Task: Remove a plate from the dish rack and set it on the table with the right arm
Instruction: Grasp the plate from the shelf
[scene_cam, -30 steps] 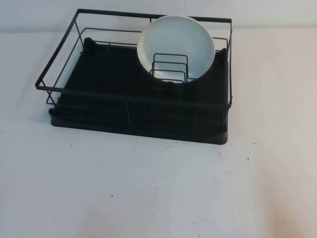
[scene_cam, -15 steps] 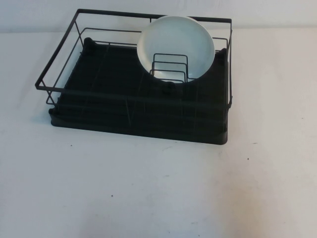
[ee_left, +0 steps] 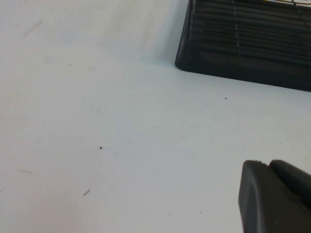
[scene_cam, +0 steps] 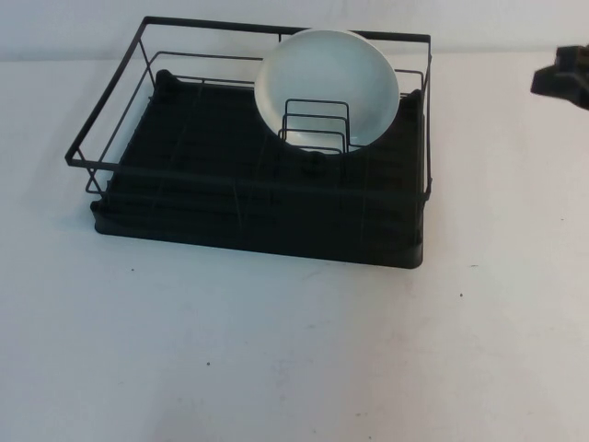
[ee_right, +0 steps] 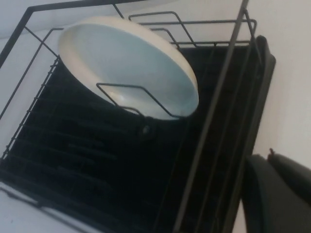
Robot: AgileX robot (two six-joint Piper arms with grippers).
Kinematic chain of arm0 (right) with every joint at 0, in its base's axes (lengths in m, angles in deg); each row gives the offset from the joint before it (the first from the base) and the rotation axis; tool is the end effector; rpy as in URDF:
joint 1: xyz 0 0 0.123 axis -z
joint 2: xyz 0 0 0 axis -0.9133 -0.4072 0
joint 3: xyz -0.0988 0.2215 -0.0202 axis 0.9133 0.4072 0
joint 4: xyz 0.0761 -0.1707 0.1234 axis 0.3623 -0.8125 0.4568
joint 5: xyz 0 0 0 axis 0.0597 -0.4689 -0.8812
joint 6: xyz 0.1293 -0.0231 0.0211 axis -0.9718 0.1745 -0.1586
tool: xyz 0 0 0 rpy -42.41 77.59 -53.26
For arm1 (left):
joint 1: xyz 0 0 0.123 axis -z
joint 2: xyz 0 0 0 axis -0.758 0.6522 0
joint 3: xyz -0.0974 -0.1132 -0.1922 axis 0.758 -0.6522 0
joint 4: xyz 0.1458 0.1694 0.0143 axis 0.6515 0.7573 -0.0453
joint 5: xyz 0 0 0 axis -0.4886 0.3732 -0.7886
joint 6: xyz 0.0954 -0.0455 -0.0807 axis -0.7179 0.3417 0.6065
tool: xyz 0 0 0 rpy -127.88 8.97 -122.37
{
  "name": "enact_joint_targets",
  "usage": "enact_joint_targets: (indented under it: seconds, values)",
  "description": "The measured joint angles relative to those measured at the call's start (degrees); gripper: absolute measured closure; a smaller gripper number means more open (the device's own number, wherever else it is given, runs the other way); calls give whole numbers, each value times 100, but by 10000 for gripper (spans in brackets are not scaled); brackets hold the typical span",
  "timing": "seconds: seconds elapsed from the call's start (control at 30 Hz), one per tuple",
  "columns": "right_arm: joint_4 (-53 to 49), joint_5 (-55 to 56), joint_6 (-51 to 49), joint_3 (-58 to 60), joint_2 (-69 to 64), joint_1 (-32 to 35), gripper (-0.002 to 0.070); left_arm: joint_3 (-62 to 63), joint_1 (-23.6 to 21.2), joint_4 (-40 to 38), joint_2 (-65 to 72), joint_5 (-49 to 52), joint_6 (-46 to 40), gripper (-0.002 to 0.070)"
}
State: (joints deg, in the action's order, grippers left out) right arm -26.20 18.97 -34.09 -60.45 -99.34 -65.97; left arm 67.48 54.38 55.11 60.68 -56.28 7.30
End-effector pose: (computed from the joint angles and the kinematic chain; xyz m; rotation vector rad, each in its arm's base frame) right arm 0.3380 0.0657 0.2792 -0.0659 2.1568 0.6827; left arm 0.1072 -0.0071 0.1634 0.0617 1.8461 -0.0515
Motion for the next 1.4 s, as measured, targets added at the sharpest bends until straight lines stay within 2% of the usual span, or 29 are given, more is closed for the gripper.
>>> enact_joint_targets:
  seconds: [0.23,0.5,0.73,0.87,1.0,1.07,1.2,1.4]
  values:
    - [-17,-804,36,-2278,-1894,-132,694,0,0,0,0,0,0,680]
    - [-810,-1723,-92,-4908,-3539,-700,694,0,0,0,0,0,0,680]
    - [-1413,-2194,-210,-6217,-4210,-874,687,0,0,0,0,0,0,680]
    - [-1634,-2180,221,-6370,-4323,-960,587,0,0,0,0,0,0,680]
    - [-1725,-1967,439,-6382,-4413,-1012,398,0,0,0,0,0,0,680]
    - [-1737,-1902,462,-6381,-4473,-1020,343,0,0,0,0,0,0,680]
    - [-1749,-1754,546,-6381,-4571,-1034,304,0,0,0,0,0,0,680]
    - [-1758,-1505,984,-6381,-4628,-1095,295,0,0,0,0,0,0,680]
